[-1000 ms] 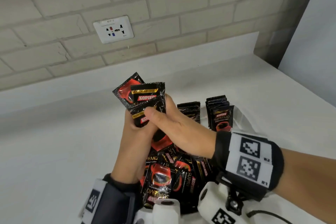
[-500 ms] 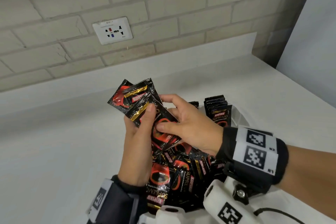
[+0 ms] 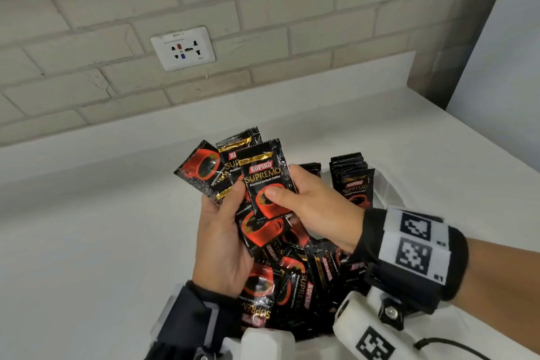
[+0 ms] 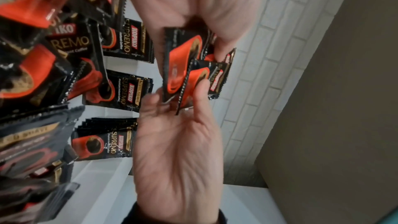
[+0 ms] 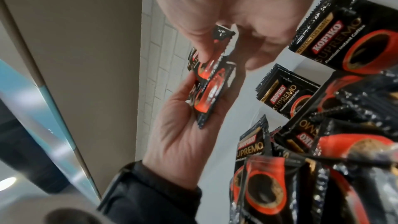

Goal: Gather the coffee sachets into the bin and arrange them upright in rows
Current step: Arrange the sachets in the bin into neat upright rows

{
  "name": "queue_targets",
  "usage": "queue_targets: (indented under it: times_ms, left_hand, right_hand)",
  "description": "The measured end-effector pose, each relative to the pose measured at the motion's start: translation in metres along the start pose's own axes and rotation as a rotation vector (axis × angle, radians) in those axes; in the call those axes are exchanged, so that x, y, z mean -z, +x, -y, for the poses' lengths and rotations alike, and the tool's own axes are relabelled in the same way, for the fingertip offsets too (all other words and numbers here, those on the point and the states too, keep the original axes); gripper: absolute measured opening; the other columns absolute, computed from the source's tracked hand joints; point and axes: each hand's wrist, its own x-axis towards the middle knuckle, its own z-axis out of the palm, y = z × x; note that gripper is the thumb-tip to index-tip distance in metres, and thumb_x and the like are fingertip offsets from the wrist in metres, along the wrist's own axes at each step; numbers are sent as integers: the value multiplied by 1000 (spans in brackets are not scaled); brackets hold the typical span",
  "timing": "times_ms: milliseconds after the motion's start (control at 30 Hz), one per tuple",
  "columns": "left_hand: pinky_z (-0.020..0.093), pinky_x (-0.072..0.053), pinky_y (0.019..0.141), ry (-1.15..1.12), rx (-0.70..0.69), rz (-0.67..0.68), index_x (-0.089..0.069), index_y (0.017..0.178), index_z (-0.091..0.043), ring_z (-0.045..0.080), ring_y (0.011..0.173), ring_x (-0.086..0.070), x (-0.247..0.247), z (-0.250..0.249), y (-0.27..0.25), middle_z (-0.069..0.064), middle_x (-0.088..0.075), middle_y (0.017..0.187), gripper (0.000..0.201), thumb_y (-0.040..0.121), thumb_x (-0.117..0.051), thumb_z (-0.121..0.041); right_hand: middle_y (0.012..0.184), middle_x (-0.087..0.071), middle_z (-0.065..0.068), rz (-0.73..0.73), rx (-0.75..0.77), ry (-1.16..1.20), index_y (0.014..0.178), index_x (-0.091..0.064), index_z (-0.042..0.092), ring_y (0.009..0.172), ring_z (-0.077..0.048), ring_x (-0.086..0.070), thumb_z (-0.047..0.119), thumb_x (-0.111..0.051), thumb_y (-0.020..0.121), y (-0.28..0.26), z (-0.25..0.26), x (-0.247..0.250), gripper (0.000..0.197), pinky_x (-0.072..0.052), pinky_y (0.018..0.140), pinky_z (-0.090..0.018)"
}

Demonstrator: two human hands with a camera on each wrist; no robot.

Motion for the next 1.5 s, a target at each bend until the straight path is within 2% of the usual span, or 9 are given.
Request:
queue_targets:
  times_ms: [200, 367, 600, 800, 967, 1067, 1200, 1300, 1500]
  left_hand:
    - [53, -51, 84, 201, -141, 9, -60, 102, -22, 30, 95, -67, 2, -1, -3, 9, -71, 103, 30, 74, -60, -10]
    - [43, -58, 70, 274, -162, 69, -58, 106, -18, 25, 87, -70, 0, 2, -6, 7, -72, 99, 35, 72, -60, -10]
    - [44, -57, 65, 151, -123, 21, -55, 105, -16, 22, 73, -69, 4, -4, -1, 8, -71, 89, 27, 78, -55, -13]
    - [42, -59, 70, 198, -131, 14, -57, 107, -18, 26, 88, -69, -2, -2, -4, 8, -71, 101, 31, 76, -58, -16]
    - [48, -53, 86, 320, -191, 41, -56, 111, -18, 28, 101, -66, -4, -1, -9, 6, -70, 105, 40, 71, -62, -21]
    - [36, -58, 74, 384, -225, 79, -55, 113, -11, 22, 90, -70, -1, 0, -8, 6, -72, 98, 44, 70, -64, -10]
    - [29, -57, 65, 451, -253, 73, -56, 109, -9, 18, 81, -70, 6, -9, 2, 4, -73, 90, 45, 66, -66, -2]
    - [36, -56, 71, 533, -258, 89, -57, 110, -10, 23, 87, -70, 14, -21, 10, 7, -72, 96, 48, 63, -70, -5]
    - [47, -55, 76, 594, -267, 86, -57, 110, -6, 25, 88, -69, 24, -34, 24, 8, -72, 99, 36, 75, -67, -5]
  right_hand:
    - [102, -60, -2, -81, 19, 162, 113, -48, 13, 83, -9, -63, 9, -62, 85, 3, 8, 9, 31, -54, 77, -22]
    - [104, -67, -2, -169, 59, 126, 99, -58, 21, 102, -18, -62, 13, -63, 85, 11, 10, 10, 17, -45, 98, -39]
    - [81, -63, -1, -236, -12, 550, 94, -56, 15, 66, -12, -64, 16, -50, 93, 10, 15, 24, 6, -56, 67, -30]
    - [104, -64, -12, -152, 74, -7, 103, -55, 9, 98, -26, -62, 37, -48, 91, 4, 10, 8, 32, -47, 93, -43]
    - [110, -59, -23, -214, 108, -100, 108, -50, -1, 103, -33, -57, 42, -46, 91, 9, 2, 2, 46, -44, 92, -46]
    - [114, -55, -29, -208, 119, -137, 107, -48, -3, 105, -39, -53, 43, -44, 91, 10, 0, -2, 48, -43, 92, -49]
    - [108, -52, -3, -130, 126, -230, 114, -44, 11, 94, -12, -52, 37, -48, 92, 12, 11, 8, 35, -42, 85, -24]
    - [110, -45, 10, -81, 277, -445, 133, -34, 22, 86, 4, -43, 21, -67, 82, 19, 35, 25, 61, -35, 72, -3]
    - [106, -60, 6, 155, 285, -869, 119, -59, 19, 92, -4, -49, 15, -68, 81, 51, 57, 34, 40, -35, 68, -17]
